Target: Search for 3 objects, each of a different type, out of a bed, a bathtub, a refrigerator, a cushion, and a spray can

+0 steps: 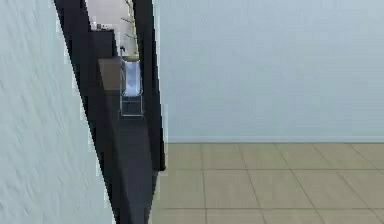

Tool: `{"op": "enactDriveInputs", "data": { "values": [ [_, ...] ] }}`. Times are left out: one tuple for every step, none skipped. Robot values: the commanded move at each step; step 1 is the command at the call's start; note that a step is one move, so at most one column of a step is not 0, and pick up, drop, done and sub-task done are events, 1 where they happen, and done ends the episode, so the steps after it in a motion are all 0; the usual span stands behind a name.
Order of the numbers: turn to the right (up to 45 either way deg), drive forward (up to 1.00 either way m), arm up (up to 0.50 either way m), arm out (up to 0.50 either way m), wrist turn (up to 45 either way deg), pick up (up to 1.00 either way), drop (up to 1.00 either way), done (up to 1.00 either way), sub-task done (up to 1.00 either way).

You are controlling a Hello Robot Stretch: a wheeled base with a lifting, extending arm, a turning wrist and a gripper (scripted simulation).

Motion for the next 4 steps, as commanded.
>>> {"op": "enactDriveInputs", "data": {
  "values": [
    [45.0, 0.00, 0.00, 0.00, 0.0, 0.00, 0.00, 0.00, 0.00],
    [18.0, 0.00, 0.00, 0.00, 0.0, 0.00, 0.00, 0.00, 0.00],
    [0.0, 0.10, 0.00, 0.00, 0.0, 0.00, 0.00, 0.00, 0.00],
    [-27.0, 0.00, 0.00, 0.00, 0.0, 0.00, 0.00, 0.00, 0.00]
  ]
}}
